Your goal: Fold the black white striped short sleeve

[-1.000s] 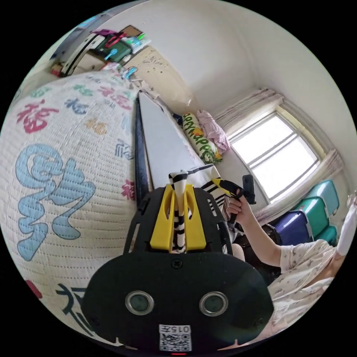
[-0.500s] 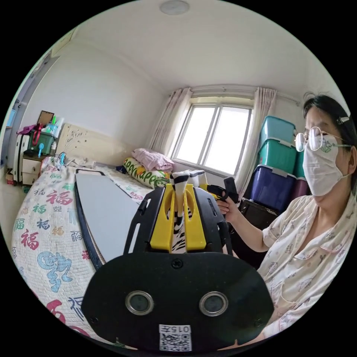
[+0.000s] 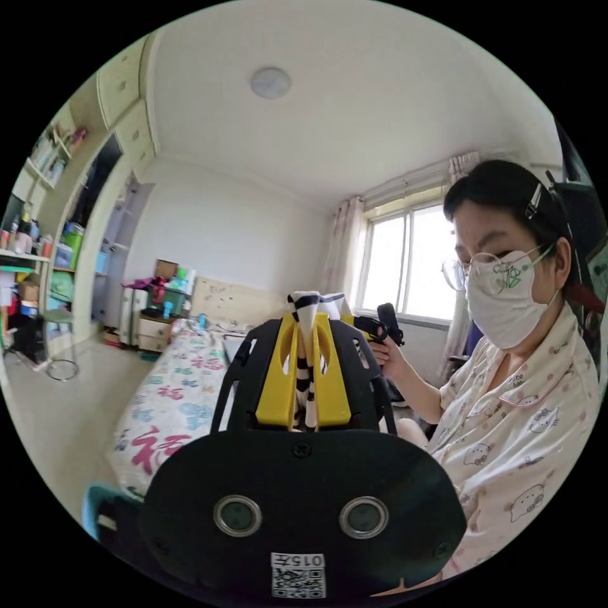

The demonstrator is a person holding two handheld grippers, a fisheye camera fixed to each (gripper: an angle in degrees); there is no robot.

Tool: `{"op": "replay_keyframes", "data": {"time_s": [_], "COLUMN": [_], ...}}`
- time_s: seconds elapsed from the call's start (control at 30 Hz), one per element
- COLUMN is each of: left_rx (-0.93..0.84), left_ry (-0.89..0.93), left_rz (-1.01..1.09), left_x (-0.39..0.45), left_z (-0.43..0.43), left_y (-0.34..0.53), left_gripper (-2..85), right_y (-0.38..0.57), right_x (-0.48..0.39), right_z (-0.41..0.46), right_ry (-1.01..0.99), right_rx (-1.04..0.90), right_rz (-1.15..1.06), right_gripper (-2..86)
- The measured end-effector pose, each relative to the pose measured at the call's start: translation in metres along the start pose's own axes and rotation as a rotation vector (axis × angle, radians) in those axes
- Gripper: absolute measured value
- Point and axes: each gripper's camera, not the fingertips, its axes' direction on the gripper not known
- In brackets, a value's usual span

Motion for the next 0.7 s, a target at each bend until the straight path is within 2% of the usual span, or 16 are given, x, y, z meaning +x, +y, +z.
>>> {"op": "replay_keyframes", "data": {"time_s": [0.17, 0.27, 0.43, 0.7], "left_rx": [0.018, 0.030, 0.016, 0.057], "left_ry": [-0.383, -0.492, -0.555, -0.465], "left_rz": [0.050, -0.013, -0.178, -0.452], "left_x": [0.050, 0.055, 0.032, -0.033], "left_z": [-0.188, -0.263, -0.327, -0.351], "left_y": [-0.029, -0.020, 0.029, 0.108], "left_gripper": [2.1, 2.1, 1.9, 2.3], "right_y": [0.043, 0.080, 0.151, 0.216], "right_x": [-0.011, -0.016, -0.001, 0.033], "right_z": [0.123, 0.186, 0.267, 0.339], "right_ry": [-0.226, -0.284, -0.302, -0.255], "right_rx": [-0.081, -0.140, -0.320, -0.491], "right_rz": [-0.034, -0.060, -0.034, 0.016], "right_gripper": [1.1, 1.0, 1.0, 1.3]}}
